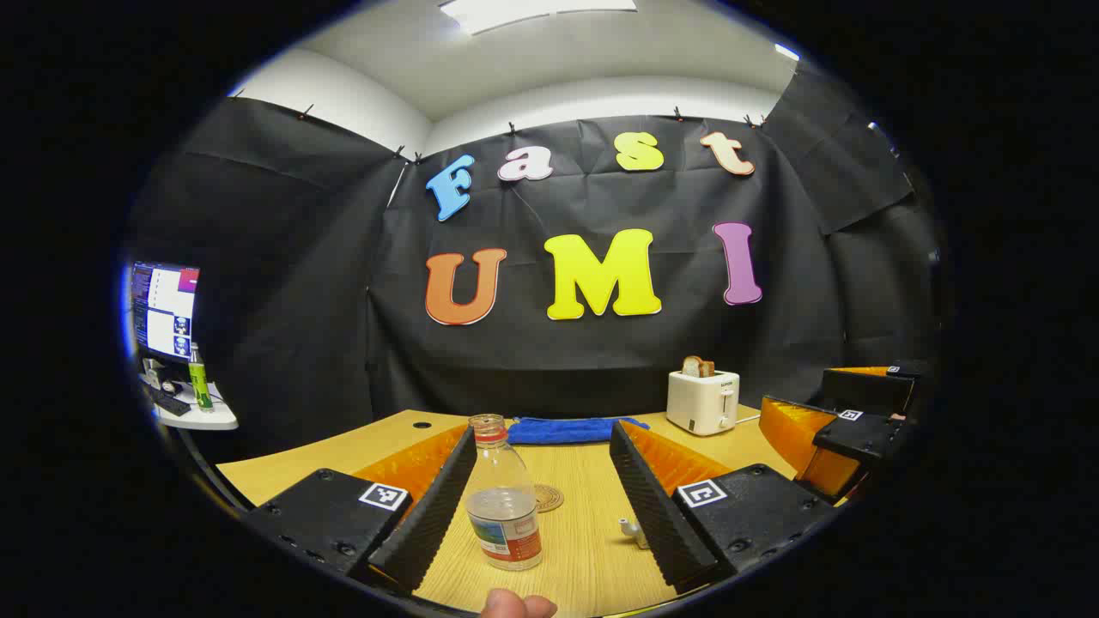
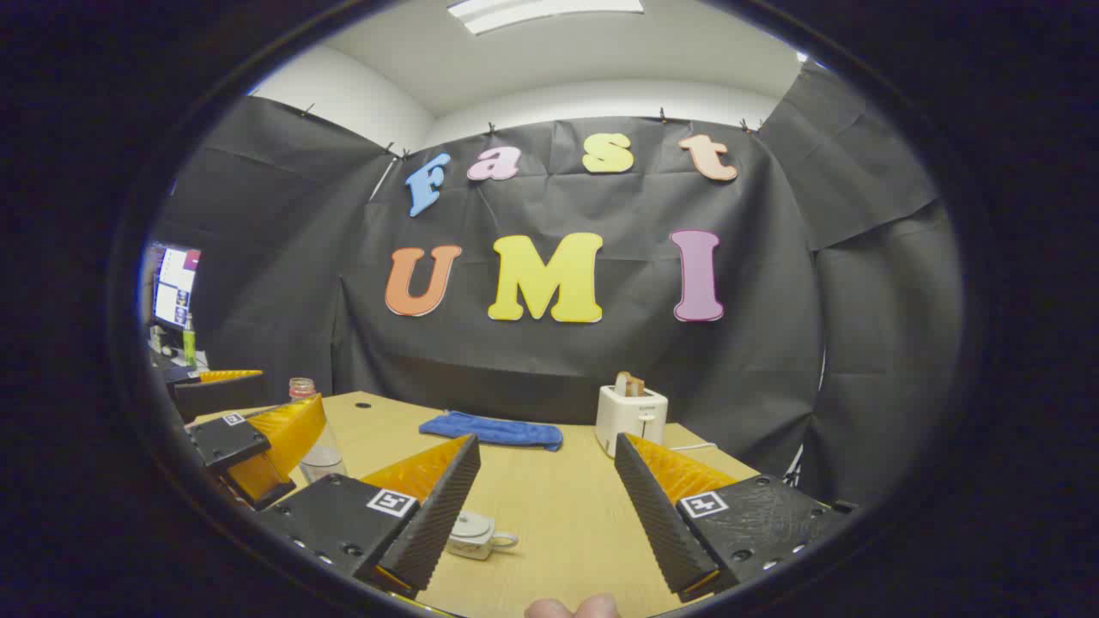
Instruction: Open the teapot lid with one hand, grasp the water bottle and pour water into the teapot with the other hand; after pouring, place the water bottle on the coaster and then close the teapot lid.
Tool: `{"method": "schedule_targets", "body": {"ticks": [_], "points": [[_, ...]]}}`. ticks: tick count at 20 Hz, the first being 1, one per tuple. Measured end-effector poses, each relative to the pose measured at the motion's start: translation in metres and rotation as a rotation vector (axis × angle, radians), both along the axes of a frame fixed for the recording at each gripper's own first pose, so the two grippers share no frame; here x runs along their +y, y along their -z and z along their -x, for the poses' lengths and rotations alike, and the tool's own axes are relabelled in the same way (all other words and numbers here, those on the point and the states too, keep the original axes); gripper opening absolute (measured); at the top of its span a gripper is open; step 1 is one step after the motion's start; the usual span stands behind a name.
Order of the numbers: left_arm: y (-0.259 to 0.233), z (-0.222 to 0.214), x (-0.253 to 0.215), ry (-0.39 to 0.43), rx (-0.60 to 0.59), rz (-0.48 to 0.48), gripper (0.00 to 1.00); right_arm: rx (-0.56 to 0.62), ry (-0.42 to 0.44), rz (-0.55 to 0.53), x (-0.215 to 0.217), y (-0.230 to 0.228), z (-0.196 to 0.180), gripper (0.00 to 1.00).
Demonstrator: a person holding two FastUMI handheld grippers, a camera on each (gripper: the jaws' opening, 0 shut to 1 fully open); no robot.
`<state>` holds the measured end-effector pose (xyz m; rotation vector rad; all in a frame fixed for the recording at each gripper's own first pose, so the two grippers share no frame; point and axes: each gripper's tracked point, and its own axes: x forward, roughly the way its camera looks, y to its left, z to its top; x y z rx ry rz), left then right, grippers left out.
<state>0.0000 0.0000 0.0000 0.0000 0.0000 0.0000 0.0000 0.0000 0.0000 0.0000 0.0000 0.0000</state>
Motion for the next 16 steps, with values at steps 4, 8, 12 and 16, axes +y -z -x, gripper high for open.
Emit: {"method": "schedule_targets", "body": {"ticks": [4,8,12,16], "points": [[0.0046,-0.0011,-0.0021,0.010,0.023,-0.005,0.98,0.006,0.004,-0.019,-0.0031,-0.0003,0.0025,0.97],[0.0033,-0.0007,-0.0005,0.012,0.023,-0.010,0.98,0.021,0.012,-0.031,-0.0036,0.0004,0.0021,0.95],[0.0004,-0.0003,0.0027,0.010,0.016,-0.018,0.98,0.026,0.012,-0.032,-0.0028,0.0013,0.0021,0.97],[0.0018,-0.0003,0.0020,0.015,0.020,-0.013,0.98,0.046,-0.010,-0.017,0.0002,0.0035,0.0008,0.95]]}}
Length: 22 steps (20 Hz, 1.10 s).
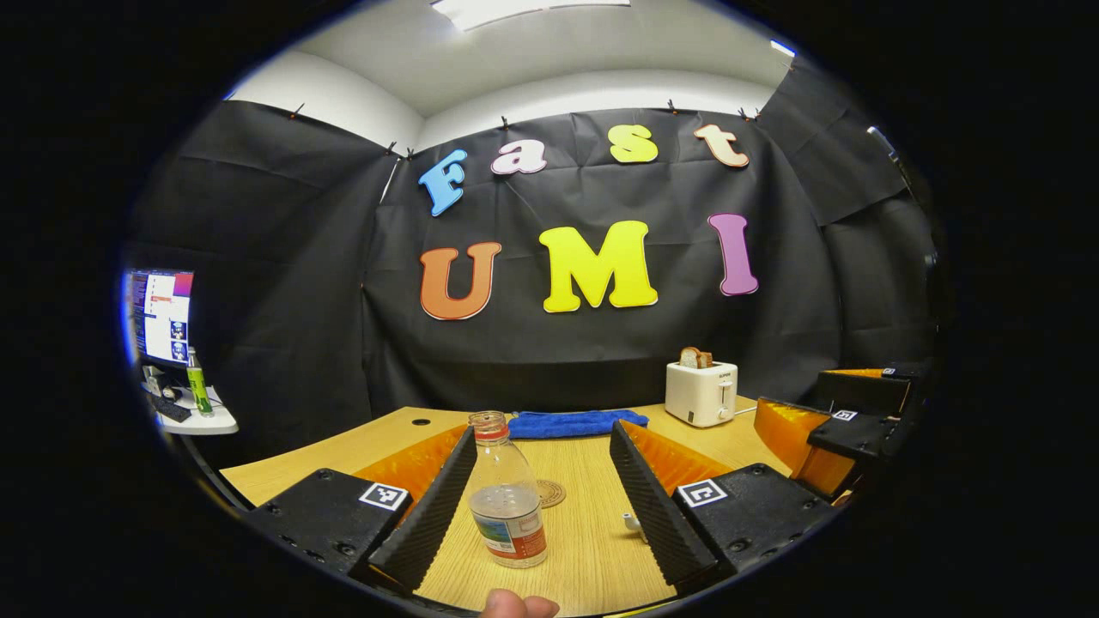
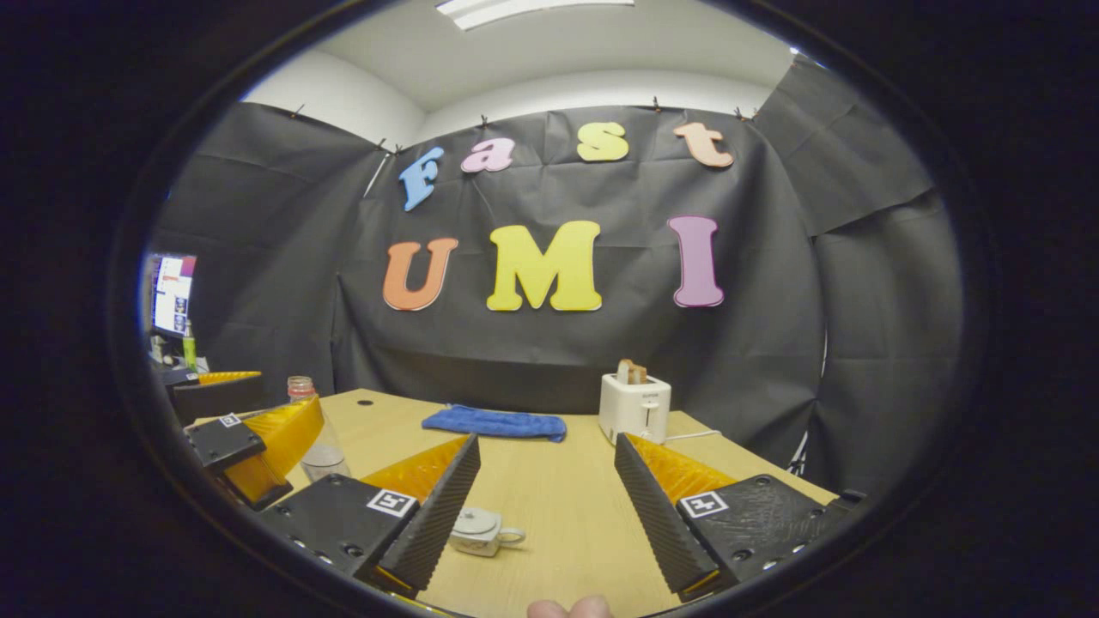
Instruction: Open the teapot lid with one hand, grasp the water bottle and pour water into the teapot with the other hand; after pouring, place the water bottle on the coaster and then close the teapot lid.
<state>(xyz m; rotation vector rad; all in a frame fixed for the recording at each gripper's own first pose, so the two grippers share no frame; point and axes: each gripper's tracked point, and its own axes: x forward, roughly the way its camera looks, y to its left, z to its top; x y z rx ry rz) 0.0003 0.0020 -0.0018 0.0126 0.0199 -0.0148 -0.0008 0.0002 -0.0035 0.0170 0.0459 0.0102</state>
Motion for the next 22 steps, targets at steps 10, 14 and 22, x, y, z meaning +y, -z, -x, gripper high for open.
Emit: {"method": "schedule_targets", "body": {"ticks": [10,14,22], "points": [[-0.009,0.004,0.010,-0.003,0.005,0.001,0.98,0.072,-0.082,-0.013,0.033,0.042,-0.010,0.97],[-0.017,0.005,0.025,-0.025,-0.006,0.020,0.98,0.113,-0.102,-0.005,0.050,0.068,-0.021,0.95],[-0.025,0.004,0.050,-0.065,-0.018,0.033,0.98,0.178,-0.118,0.051,0.068,0.104,-0.051,0.95]]}}
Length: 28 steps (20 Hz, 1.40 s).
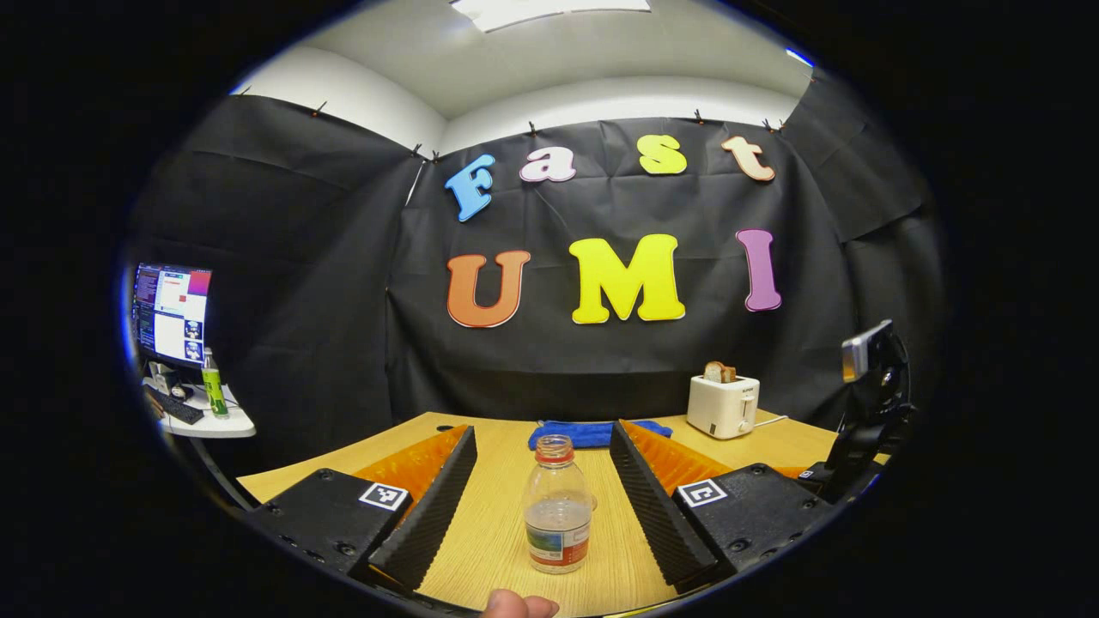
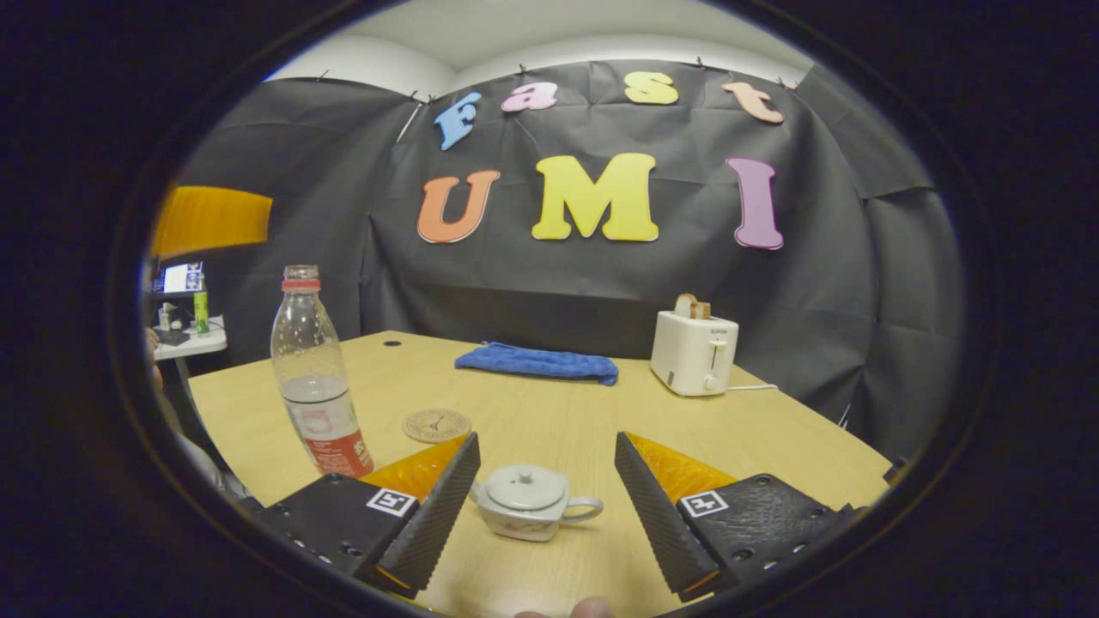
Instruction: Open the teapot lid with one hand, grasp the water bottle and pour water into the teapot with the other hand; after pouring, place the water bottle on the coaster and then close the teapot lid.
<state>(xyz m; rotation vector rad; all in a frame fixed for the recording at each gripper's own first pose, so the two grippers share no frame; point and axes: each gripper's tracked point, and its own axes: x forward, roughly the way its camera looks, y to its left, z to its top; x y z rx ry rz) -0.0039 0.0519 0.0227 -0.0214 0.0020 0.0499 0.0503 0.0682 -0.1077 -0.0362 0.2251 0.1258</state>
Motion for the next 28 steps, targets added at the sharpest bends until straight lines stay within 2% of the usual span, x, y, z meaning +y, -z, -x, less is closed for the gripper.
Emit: {"method": "schedule_targets", "body": {"ticks": [3,6,8,9,10,11,13,16,17,18,22,28], "points": [[-0.001,-0.001,0.006,-0.009,0.003,0.003,0.98,0.015,-0.011,-0.001,0.004,0.005,-0.008,0.96],[0.000,-0.002,0.008,-0.013,0.007,-0.002,0.98,0.039,-0.027,0.006,0.010,0.013,-0.013,0.73],[0.000,-0.002,0.010,-0.013,0.008,0.002,0.98,0.047,-0.022,0.013,0.010,0.015,-0.015,0.64],[0.000,-0.003,0.010,-0.014,0.008,0.005,0.98,0.051,-0.023,0.011,0.010,0.016,-0.017,0.53],[-0.001,-0.003,0.011,-0.015,0.009,0.006,0.98,0.055,-0.022,0.011,0.010,0.018,-0.018,0.47],[-0.001,-0.003,0.012,-0.017,0.008,0.005,0.98,0.061,-0.018,0.013,0.010,0.019,-0.020,0.36],[0.000,-0.004,0.012,-0.018,0.012,0.004,0.98,0.073,-0.024,0.012,0.011,0.022,-0.019,0.21],[0.002,-0.005,0.013,-0.018,0.016,0.004,0.98,0.065,-0.039,0.040,0.013,0.021,-0.020,0.21],[0.001,-0.004,0.013,-0.017,0.015,0.007,0.98,0.071,-0.045,0.045,0.010,0.027,-0.017,0.14],[0.000,-0.003,0.012,-0.014,0.014,0.009,0.98,0.060,-0.046,0.059,0.012,0.023,-0.019,0.02],[0.008,-0.003,0.010,0.005,0.029,0.022,0.98,0.063,-0.064,0.061,0.012,0.024,-0.020,0.02],[0.057,0.015,0.003,0.073,0.134,0.038,0.98,0.051,-0.092,0.083,0.013,0.020,-0.020,0.02]]}}
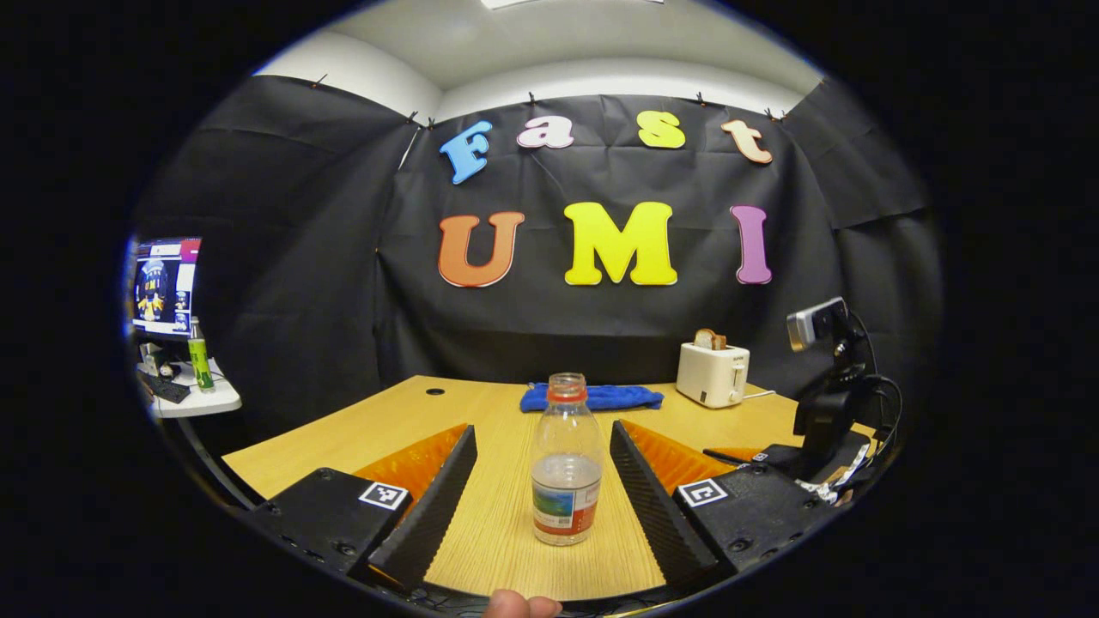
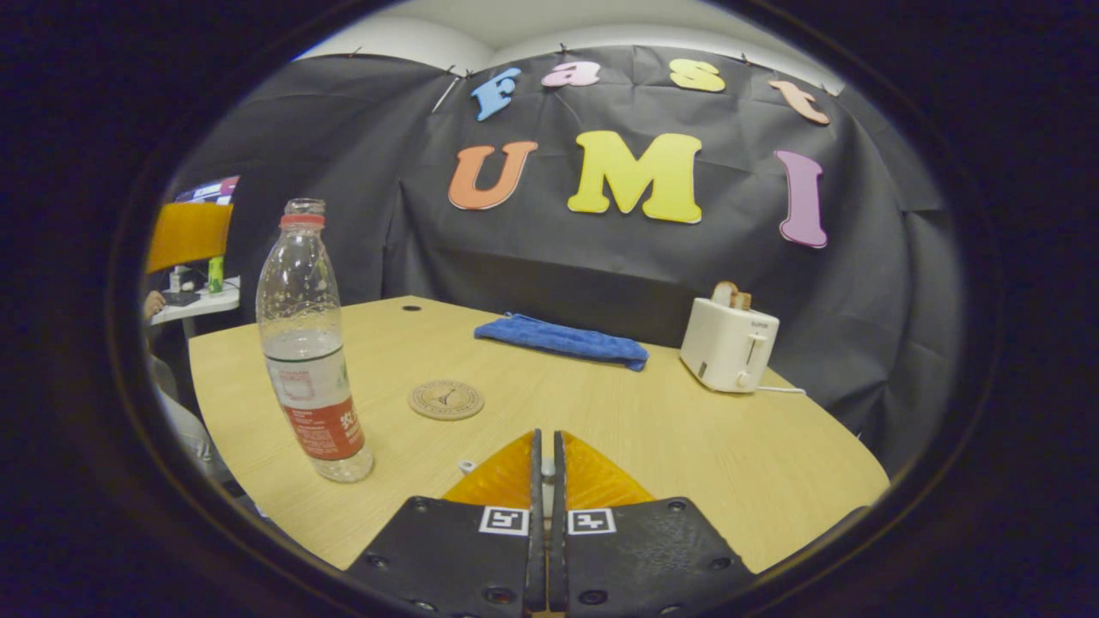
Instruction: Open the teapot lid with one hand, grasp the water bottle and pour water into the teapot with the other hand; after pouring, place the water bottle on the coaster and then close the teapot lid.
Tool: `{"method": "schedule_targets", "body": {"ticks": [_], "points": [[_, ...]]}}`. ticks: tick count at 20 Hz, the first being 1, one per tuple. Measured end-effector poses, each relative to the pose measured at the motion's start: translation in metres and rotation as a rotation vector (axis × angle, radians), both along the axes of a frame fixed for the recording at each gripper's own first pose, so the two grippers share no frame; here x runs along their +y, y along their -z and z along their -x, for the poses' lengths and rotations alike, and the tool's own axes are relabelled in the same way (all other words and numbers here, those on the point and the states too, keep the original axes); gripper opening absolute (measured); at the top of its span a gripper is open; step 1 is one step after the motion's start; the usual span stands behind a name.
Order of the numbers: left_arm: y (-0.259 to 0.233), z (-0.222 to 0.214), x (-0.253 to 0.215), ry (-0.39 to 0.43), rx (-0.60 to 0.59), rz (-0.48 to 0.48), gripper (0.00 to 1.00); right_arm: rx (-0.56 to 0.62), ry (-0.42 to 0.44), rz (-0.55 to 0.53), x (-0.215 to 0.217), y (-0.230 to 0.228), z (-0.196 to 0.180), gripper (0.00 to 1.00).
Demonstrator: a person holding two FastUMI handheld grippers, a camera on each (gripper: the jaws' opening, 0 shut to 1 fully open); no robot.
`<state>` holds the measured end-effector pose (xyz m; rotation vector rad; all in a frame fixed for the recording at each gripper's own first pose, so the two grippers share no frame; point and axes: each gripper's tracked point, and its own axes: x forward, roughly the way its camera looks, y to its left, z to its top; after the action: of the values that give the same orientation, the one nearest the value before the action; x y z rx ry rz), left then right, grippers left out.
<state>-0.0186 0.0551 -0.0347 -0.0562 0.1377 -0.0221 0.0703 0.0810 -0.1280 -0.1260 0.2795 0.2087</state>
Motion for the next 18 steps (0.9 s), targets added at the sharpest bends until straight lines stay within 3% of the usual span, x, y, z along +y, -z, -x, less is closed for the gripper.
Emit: {"method": "schedule_targets", "body": {"ticks": [8,18], "points": [[0.058,0.008,-0.021,0.082,0.141,0.060,0.98,-0.039,-0.020,-0.034,-0.002,-0.025,0.000,0.00],[0.104,-0.020,-0.023,0.127,0.245,0.102,0.99,-0.049,0.006,-0.075,-0.040,-0.049,0.016,0.00]]}}
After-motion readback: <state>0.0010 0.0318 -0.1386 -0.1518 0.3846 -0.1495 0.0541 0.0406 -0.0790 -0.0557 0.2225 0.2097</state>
